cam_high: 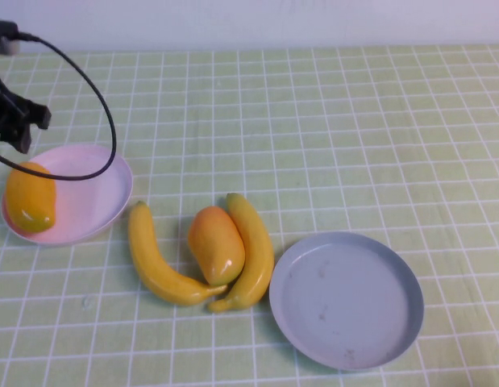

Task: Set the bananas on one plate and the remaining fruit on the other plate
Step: Put one type of fruit in the left plate

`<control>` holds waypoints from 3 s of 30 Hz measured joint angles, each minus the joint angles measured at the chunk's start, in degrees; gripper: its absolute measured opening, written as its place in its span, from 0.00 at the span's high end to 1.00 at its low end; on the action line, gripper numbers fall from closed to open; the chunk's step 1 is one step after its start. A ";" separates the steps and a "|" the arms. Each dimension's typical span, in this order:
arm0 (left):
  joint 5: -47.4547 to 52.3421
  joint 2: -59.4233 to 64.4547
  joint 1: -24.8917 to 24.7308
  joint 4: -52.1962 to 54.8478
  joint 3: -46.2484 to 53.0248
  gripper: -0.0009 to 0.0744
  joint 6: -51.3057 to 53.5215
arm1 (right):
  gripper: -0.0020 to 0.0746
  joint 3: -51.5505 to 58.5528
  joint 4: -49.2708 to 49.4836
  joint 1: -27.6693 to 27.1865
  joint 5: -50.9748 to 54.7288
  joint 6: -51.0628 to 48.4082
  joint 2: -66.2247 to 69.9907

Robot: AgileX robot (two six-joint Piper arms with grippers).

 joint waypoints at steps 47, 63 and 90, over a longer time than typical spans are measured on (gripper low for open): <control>-11.01 -1.48 -36.20 -0.85 14.76 0.10 -42.22 | 1.00 0.00 0.11 0.00 0.00 0.00 0.00; -13.26 4.50 -32.48 -2.40 14.76 0.10 -43.32 | 1.00 0.00 0.32 0.00 0.00 0.00 0.00; -14.79 7.19 -31.57 -2.39 14.45 0.26 -36.34 | 1.00 0.00 0.44 0.00 0.00 0.00 0.00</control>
